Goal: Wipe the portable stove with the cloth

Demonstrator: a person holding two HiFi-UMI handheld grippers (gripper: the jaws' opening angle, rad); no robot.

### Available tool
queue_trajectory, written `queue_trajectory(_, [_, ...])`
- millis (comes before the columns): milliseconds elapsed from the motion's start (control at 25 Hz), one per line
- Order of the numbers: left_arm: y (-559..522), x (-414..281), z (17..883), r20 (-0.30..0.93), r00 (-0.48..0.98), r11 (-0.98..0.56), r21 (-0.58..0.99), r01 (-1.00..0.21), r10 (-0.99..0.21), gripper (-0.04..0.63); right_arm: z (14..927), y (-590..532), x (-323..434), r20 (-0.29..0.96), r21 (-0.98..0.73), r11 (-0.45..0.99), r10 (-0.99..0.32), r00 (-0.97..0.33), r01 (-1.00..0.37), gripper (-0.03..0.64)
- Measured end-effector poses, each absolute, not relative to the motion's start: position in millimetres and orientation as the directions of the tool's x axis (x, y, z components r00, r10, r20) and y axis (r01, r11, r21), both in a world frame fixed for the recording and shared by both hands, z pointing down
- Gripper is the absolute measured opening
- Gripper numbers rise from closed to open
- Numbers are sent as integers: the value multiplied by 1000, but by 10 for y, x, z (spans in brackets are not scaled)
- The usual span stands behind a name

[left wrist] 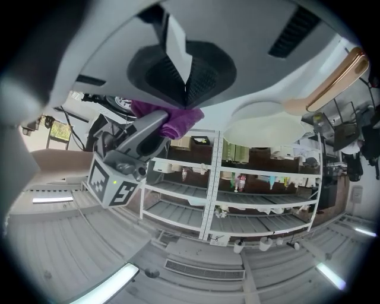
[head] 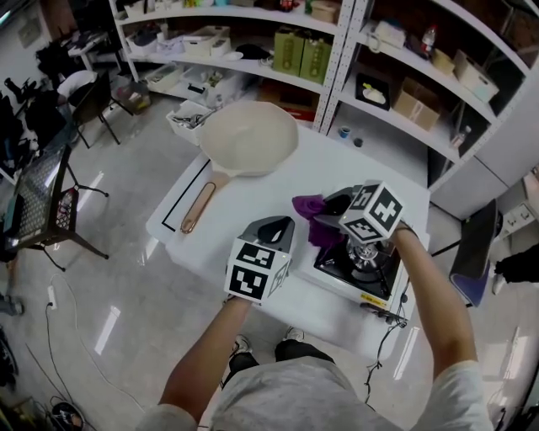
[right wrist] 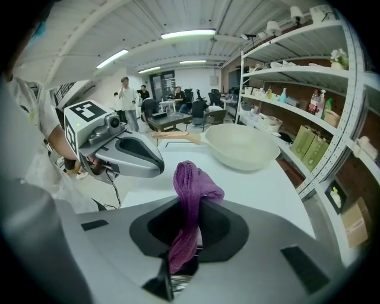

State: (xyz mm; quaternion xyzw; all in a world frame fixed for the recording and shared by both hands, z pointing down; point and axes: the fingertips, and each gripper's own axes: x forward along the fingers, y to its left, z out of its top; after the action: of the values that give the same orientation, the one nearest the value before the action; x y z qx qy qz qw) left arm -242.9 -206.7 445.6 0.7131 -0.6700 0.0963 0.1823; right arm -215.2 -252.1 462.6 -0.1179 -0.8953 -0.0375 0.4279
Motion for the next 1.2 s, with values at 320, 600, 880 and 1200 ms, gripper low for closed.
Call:
queue_trajectory(320, [-2356,-2341,4524,387,86,-32,144,-989,-918,5,4617,-2858,-2216,771,-35,968,184,-609,249,63])
queue_trajectory(600, [-2473,-2337,4604,405,74,-20,135,-991,-911,5,4644,-3219,-2312,765,-17,981,138,-628,195,63])
queue_trajectory(880, [-2551,-2361,4676,430,53,0,123,-992,-901,5,4676,-3522,-2359,751,-26,989,115,-651,146,63])
queue_trajectory(1200, [-2639,-2394,4691,439,41,10,112,-994,-897,5,4712,-3853,-2337,737,-28,997,66,-673,66,63])
